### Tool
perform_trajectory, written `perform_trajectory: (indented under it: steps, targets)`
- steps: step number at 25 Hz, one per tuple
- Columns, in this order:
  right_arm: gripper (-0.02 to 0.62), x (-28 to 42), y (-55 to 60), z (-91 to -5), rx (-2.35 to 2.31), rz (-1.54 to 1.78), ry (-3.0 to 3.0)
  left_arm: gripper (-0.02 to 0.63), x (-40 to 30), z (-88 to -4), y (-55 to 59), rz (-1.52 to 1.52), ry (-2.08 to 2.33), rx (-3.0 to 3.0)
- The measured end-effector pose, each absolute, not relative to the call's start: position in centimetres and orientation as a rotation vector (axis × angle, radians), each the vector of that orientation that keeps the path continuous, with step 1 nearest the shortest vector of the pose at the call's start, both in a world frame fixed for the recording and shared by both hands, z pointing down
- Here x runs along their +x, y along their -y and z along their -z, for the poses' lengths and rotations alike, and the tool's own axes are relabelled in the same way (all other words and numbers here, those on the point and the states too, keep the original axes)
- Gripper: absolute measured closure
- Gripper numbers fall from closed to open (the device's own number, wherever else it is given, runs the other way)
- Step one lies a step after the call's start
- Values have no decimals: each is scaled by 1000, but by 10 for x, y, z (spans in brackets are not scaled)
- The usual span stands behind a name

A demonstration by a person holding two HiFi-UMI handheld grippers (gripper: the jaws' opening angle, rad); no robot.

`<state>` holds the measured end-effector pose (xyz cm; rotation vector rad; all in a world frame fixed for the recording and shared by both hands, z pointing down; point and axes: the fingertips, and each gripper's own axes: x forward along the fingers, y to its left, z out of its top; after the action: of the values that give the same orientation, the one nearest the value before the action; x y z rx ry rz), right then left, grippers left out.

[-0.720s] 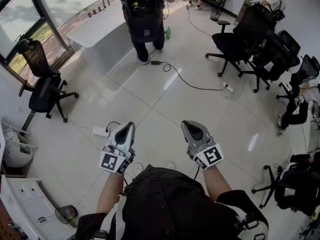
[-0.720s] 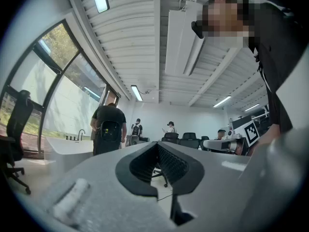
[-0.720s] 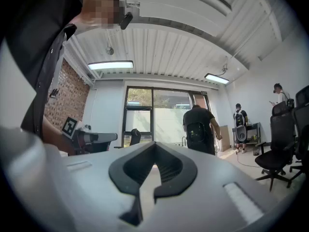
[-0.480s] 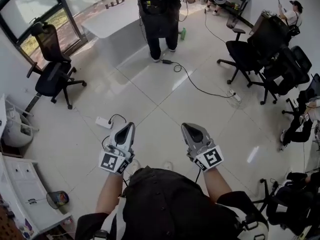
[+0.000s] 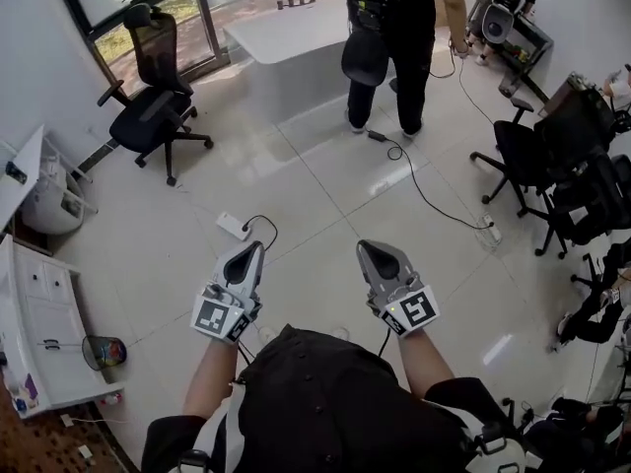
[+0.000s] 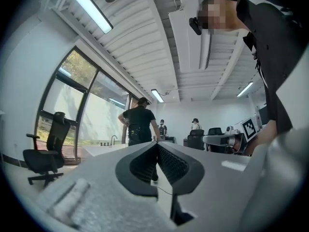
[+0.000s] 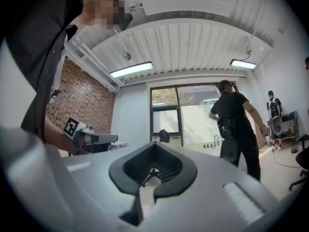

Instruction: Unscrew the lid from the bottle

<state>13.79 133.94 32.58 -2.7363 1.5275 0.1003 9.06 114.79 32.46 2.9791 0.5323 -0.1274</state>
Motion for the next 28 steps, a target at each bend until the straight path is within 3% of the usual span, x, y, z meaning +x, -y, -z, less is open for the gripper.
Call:
perform_trajectory:
  steps: [7,20,28]
  targets:
    - [591,133,-1236,-323,-2554,-109,-1798,604,46,-329,-1063,160,-241,3046]
    - [591,49,-1015,-326,-2153,-94,-2195,604,-93,-342,-884,137,363,3045]
    - [591,33,-936,-335,-2035,-50,-2291,604,-121,-352,-825,135,511,3023]
